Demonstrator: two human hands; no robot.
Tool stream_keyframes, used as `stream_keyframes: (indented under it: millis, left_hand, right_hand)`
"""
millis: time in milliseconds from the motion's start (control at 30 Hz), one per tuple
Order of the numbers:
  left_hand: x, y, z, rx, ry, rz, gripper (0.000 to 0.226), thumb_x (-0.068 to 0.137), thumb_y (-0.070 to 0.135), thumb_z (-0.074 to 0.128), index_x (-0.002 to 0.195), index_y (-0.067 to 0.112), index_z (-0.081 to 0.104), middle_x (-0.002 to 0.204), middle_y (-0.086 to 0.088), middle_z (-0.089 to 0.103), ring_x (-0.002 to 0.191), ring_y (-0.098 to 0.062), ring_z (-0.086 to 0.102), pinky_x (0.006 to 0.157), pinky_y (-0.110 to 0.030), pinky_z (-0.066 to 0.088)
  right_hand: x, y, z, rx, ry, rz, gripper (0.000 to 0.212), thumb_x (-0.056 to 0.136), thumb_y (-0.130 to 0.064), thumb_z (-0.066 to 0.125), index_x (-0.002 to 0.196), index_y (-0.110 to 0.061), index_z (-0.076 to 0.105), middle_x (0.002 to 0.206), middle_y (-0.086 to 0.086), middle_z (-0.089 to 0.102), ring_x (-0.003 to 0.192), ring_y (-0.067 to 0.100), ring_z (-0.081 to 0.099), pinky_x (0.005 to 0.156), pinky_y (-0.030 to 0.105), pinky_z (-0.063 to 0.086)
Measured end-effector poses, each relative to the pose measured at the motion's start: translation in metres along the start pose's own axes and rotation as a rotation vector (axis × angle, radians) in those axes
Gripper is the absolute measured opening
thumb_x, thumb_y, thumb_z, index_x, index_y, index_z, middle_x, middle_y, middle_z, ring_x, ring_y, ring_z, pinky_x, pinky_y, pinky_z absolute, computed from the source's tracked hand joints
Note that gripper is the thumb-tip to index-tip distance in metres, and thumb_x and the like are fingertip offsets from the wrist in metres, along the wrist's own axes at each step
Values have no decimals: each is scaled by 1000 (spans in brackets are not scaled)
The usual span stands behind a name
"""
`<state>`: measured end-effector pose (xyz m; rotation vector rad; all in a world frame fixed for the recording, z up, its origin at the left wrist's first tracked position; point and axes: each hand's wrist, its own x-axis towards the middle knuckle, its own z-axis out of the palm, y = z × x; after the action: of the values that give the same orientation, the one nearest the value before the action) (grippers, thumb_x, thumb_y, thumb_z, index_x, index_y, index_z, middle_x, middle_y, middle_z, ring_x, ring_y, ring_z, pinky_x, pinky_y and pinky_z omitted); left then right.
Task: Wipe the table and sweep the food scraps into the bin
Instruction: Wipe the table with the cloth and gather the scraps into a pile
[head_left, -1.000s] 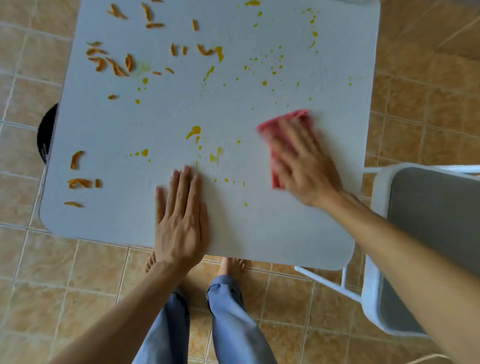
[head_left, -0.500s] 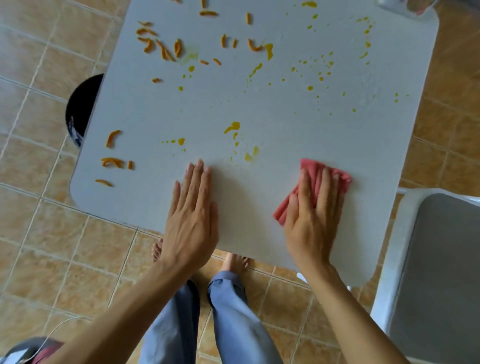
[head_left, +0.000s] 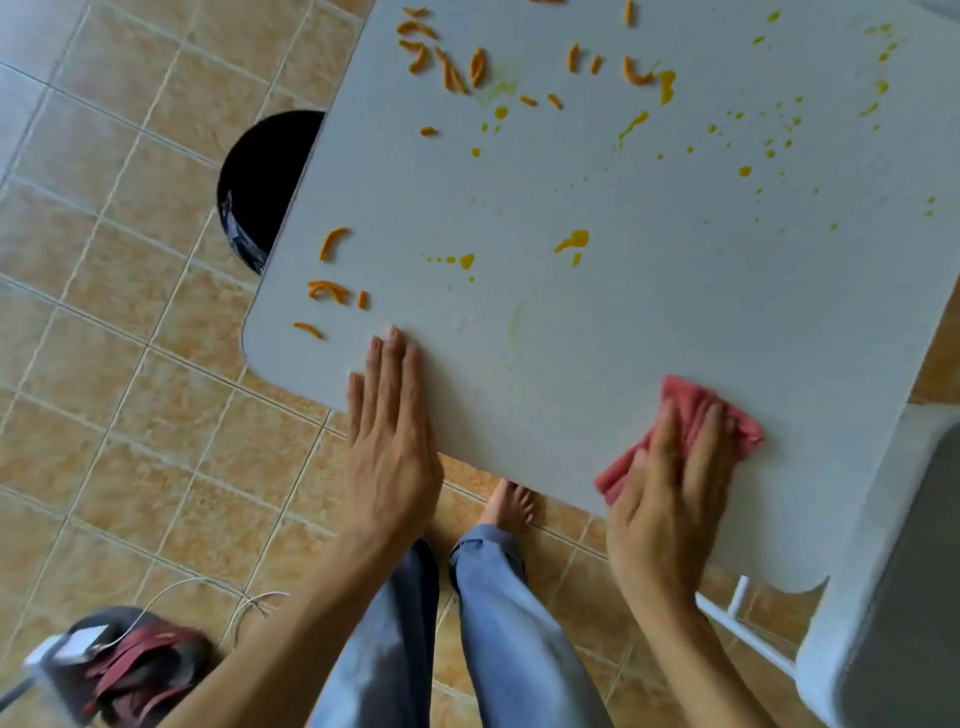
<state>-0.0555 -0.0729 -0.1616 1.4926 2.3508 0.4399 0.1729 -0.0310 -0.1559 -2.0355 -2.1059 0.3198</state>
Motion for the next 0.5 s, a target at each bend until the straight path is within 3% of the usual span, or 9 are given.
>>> stream_keyframes:
  millis: [67, 100, 233, 300, 433, 500]
  left_hand:
    - [1, 6, 1, 4, -16, -29, 75, 84, -9, 40, 154, -1, 16, 165, -16, 9, 154, -29, 4, 125, -46, 4]
    - [1, 8, 2, 5, -18, -36, 74, 84, -7, 37, 154, 0, 15, 165, -15, 8, 154, -27, 2, 125, -44, 2]
    - [-1, -2, -3, 23, -44, 12, 78, 84, -7, 42, 155, 3, 13, 166, -13, 7, 154, -24, 0, 126, -42, 3]
    - [0, -11, -9, -1, -68, 65, 82, 83, -10, 49, 156, 4, 14, 166, -11, 9, 154, -24, 3, 125, -41, 6]
    - [2, -32, -31, -49, -60, 86, 78, 83, -14, 48, 154, 3, 20, 164, -12, 15, 153, -24, 10, 124, -43, 15]
    - [2, -47, -39, -73, -37, 73, 72, 86, -15, 46, 153, 1, 24, 163, -14, 20, 153, -26, 14, 123, -46, 19]
  right_hand:
    - [14, -31, 15, 10, 130, 141, 48, 102, -8, 46, 150, -4, 46, 159, 31, 32, 148, 50, 30, 122, 56, 26]
    - [25, -51, 23, 20, 154, 111, 48, 101, -8, 47, 149, -3, 46, 158, 31, 34, 147, 50, 31, 122, 56, 24]
    - [87, -103, 45, 25, 20, -351, 51, 103, -19, 43, 153, -9, 43, 160, 26, 33, 151, 45, 27, 124, 57, 20]
    - [126, -101, 51, -19, 40, -422, 50, 103, -24, 42, 153, -14, 45, 160, 25, 35, 150, 43, 30, 124, 56, 22]
    - [148, -116, 57, -6, 208, -11, 48, 100, -20, 44, 148, -13, 52, 156, 26, 41, 146, 42, 39, 120, 56, 30]
    - [120, -151, 64, -7, 188, -65, 52, 98, -19, 43, 148, -8, 50, 156, 28, 39, 147, 46, 35, 121, 59, 26]
